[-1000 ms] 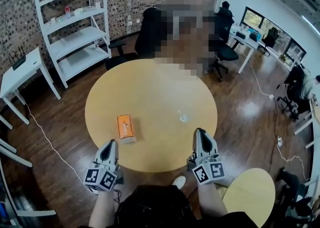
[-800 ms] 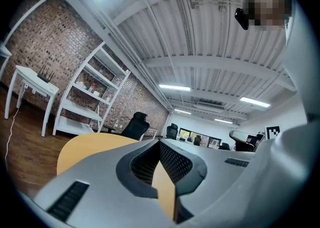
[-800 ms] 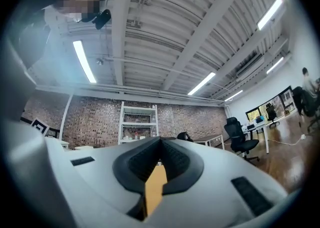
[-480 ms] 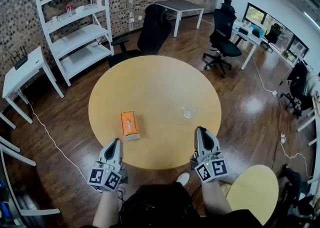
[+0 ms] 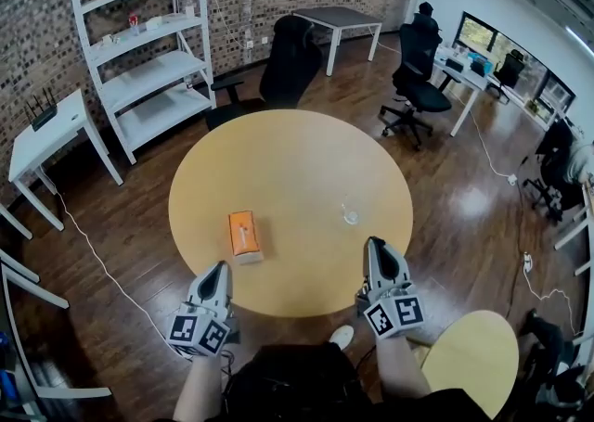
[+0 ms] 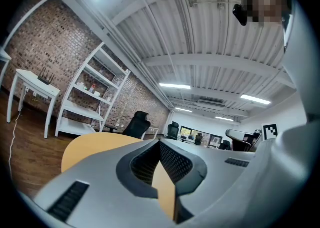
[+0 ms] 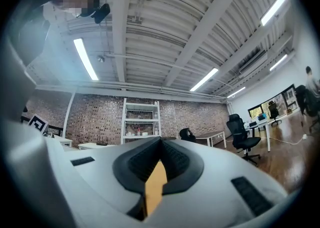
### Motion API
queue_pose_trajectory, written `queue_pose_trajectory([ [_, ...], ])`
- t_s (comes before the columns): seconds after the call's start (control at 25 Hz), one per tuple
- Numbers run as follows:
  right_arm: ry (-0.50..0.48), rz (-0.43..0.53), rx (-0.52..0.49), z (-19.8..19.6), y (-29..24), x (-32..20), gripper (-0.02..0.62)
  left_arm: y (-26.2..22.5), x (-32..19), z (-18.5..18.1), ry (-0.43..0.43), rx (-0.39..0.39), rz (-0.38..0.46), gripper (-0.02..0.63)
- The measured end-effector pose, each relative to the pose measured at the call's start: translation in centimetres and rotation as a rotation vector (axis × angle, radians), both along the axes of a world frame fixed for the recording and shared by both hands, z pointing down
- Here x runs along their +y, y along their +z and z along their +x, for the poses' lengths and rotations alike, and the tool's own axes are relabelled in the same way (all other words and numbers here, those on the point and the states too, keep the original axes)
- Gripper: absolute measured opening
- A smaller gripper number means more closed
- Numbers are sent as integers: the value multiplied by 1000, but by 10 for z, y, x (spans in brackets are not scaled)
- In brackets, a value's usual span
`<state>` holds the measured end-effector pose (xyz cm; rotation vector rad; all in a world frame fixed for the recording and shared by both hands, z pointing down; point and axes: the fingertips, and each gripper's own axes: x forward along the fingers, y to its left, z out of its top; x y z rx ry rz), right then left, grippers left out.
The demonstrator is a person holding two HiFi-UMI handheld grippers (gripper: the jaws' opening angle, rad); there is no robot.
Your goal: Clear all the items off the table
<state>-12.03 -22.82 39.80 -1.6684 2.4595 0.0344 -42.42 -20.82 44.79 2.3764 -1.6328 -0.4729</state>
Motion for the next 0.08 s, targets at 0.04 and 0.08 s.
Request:
queue_pose_trajectory([
  [0.04,4,-2,0,2,1,0,2,1,1,0,-2,-3,-5,2],
  [0.08,7,-5,0,4,2,1,2,1,1,0,-5,-6,-10,2],
])
